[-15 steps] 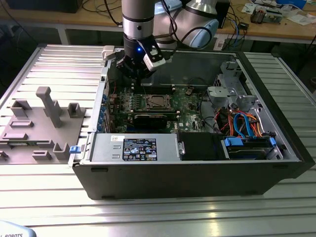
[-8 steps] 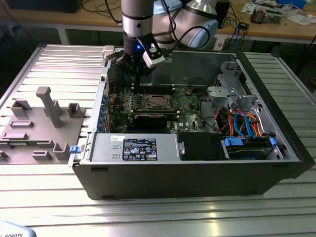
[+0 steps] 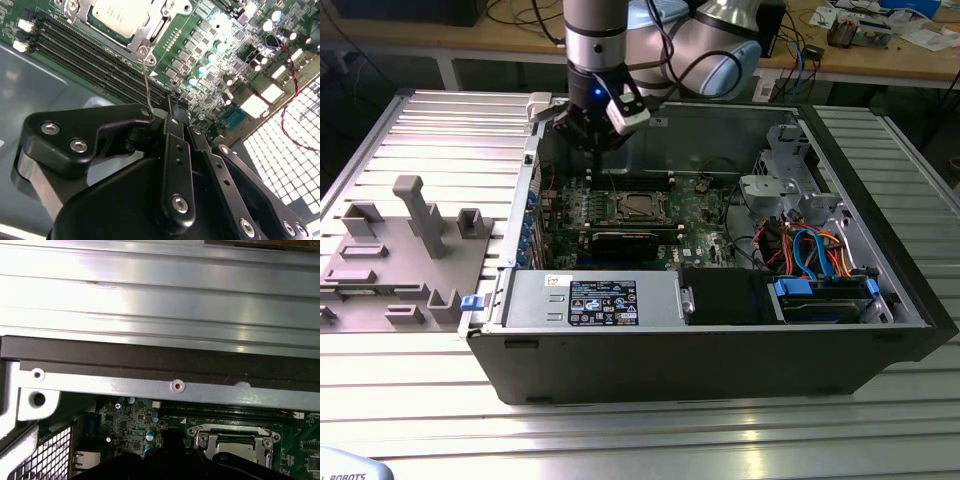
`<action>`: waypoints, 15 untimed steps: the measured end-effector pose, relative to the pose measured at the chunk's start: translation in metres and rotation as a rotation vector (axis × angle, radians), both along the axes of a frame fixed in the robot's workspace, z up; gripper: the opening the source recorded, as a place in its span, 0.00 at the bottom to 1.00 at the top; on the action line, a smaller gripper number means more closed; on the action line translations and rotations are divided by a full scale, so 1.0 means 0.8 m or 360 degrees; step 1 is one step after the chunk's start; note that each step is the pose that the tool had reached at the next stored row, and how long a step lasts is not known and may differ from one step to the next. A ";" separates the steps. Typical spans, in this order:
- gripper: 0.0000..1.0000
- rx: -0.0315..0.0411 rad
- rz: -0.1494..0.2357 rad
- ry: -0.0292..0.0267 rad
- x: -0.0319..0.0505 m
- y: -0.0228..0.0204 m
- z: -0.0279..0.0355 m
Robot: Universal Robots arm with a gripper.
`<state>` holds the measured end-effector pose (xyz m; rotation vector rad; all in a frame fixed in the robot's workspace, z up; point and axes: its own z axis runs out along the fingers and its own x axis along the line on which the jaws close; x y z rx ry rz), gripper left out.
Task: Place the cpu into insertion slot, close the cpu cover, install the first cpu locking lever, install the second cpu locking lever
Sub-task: 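Install the first cpu locking lever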
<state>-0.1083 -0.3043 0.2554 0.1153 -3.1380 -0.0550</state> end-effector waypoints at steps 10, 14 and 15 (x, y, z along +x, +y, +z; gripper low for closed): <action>0.11 0.0000 0.0000 -0.00001 -0.011 0.0069 0.0000; 0.11 -0.0001 0.0000 0.00008 -0.008 0.0033 0.0000; 0.11 -0.0001 0.0000 0.00030 -0.006 0.0026 -0.0001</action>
